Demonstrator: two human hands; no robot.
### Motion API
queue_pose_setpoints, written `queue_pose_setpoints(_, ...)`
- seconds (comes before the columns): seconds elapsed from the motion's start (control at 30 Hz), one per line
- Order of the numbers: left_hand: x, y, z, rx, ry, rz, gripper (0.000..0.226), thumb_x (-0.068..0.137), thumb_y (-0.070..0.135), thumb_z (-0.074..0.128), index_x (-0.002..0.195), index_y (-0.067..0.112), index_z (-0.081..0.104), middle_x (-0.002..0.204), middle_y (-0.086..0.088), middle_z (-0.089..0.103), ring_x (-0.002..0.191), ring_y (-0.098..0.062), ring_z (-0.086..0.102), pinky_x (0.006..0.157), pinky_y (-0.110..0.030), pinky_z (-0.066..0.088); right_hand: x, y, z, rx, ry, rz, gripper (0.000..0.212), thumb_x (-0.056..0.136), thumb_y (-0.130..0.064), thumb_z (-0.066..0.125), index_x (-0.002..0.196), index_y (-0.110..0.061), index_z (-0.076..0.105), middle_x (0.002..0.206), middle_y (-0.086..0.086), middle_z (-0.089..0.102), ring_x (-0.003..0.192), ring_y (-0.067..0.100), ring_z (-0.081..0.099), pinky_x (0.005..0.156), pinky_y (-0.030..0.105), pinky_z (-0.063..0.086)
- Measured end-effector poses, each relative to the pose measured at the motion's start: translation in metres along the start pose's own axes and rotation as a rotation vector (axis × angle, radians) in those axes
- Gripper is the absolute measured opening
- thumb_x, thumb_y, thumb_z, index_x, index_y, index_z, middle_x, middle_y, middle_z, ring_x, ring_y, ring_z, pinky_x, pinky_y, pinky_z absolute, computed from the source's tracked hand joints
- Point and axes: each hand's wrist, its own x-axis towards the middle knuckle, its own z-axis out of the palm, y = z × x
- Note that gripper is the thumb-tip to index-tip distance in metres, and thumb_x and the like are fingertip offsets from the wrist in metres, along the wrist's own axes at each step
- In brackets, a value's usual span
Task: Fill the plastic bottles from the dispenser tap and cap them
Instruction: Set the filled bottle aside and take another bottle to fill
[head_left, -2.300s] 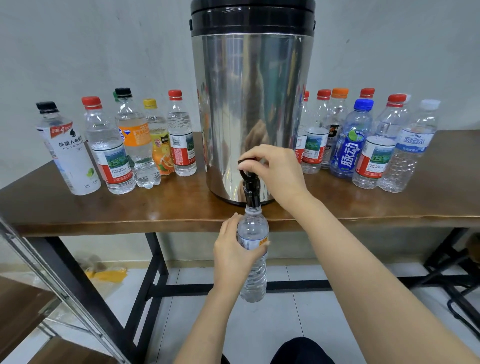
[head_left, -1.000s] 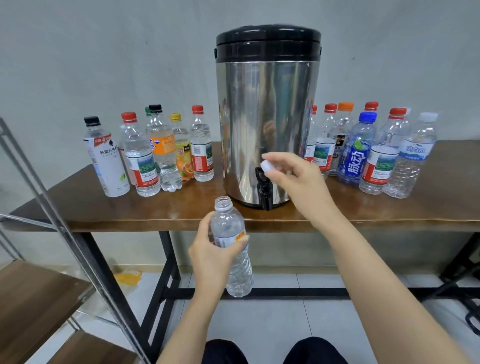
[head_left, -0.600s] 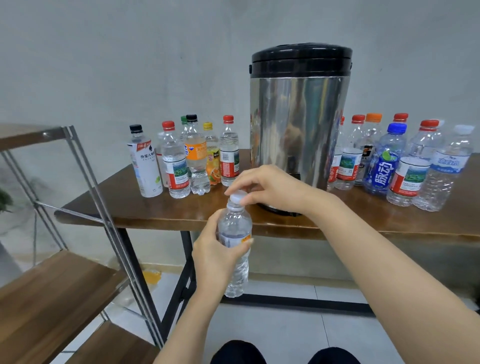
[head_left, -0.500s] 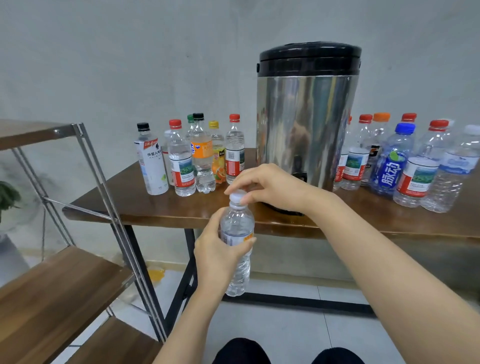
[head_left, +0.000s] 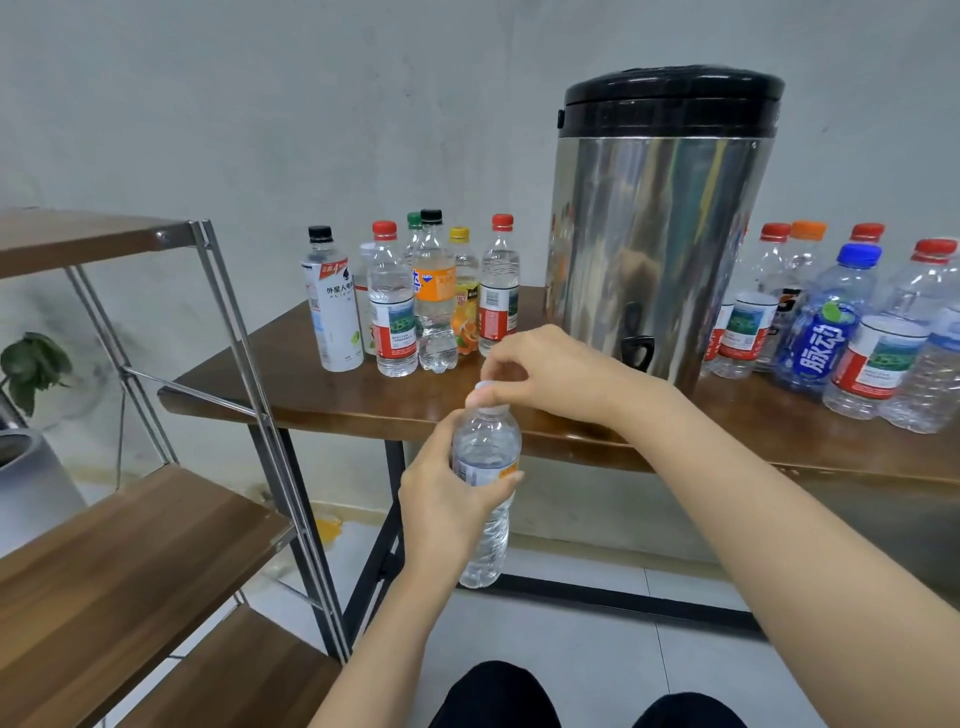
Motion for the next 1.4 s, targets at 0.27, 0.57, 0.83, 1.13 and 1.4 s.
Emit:
queue_pose_setpoints(0.27,0.008,-0.006,-0.004,-0.009,0.004,-0.010,0.072,0.062,0.032,0.091,0.125,0.037,0.056,0.109,0.016,0.068,0.101,-0.008,0.064,0.089,-0.033,0.055,0.006,0.013,0.006,0.249,0.015,-0.085,0.040,0.083,-0.017,0.078,0.121,-0.021,0.066,0.102,-0.011,0.070,0.085,-0.008,0.060,0.083,0.011,0.048)
queue_pose_setpoints(0.57,0.014,-0.015,-0.006,-0.006,0.014,0.012,0.067,0.064,0.031,0.091,0.119,0.043,0.054,0.106,0.019,0.067,0.099,-0.006,0.064,0.085,-0.027,0.054,0.017,0.014,0.021,0.430,0.047,-0.108,0.038,0.089,-0.011,0.071,0.124,-0.021,0.060,0.106,-0.006,0.073,0.095,-0.010,0.063,0.081,0.006,0.044)
queue_pose_setpoints(0.83,0.045,-0.020,-0.016,-0.046,0.102,0.024,0.072,0.062,0.025,0.092,0.125,0.027,0.058,0.115,0.011,0.067,0.105,-0.010,0.063,0.093,-0.029,0.051,0.049,0.031,0.066,0.272,0.581,-0.099,0.029,0.094,-0.029,0.063,0.121,-0.019,0.062,0.120,-0.005,0.054,0.112,0.016,0.050,0.092,0.031,0.045)
queue_pose_setpoints(1.13,0.143,-0.005,-0.052,-0.040,0.311,0.078,0.074,0.069,0.025,0.089,0.135,0.021,0.054,0.113,0.014,0.060,0.101,-0.003,0.057,0.085,-0.009,0.045,0.099,0.062,0.121,-0.097,0.588,0.151,0.032,0.098,-0.028,0.056,0.128,-0.019,0.059,0.137,0.002,0.052,0.126,0.024,0.041,0.098,0.042,0.043)
queue_pose_setpoints(1.4,0.213,-0.021,-0.071,0.004,0.441,0.088,0.077,0.069,0.031,0.089,0.136,0.019,0.053,0.120,0.005,0.065,0.102,-0.009,0.060,0.091,-0.023,0.050,0.127,0.069,0.151,-0.170,0.364,0.237,0.041,0.103,-0.040,0.043,0.140,-0.023,0.047,0.146,-0.001,0.044,0.135,0.022,0.033,0.106,0.039,0.035)
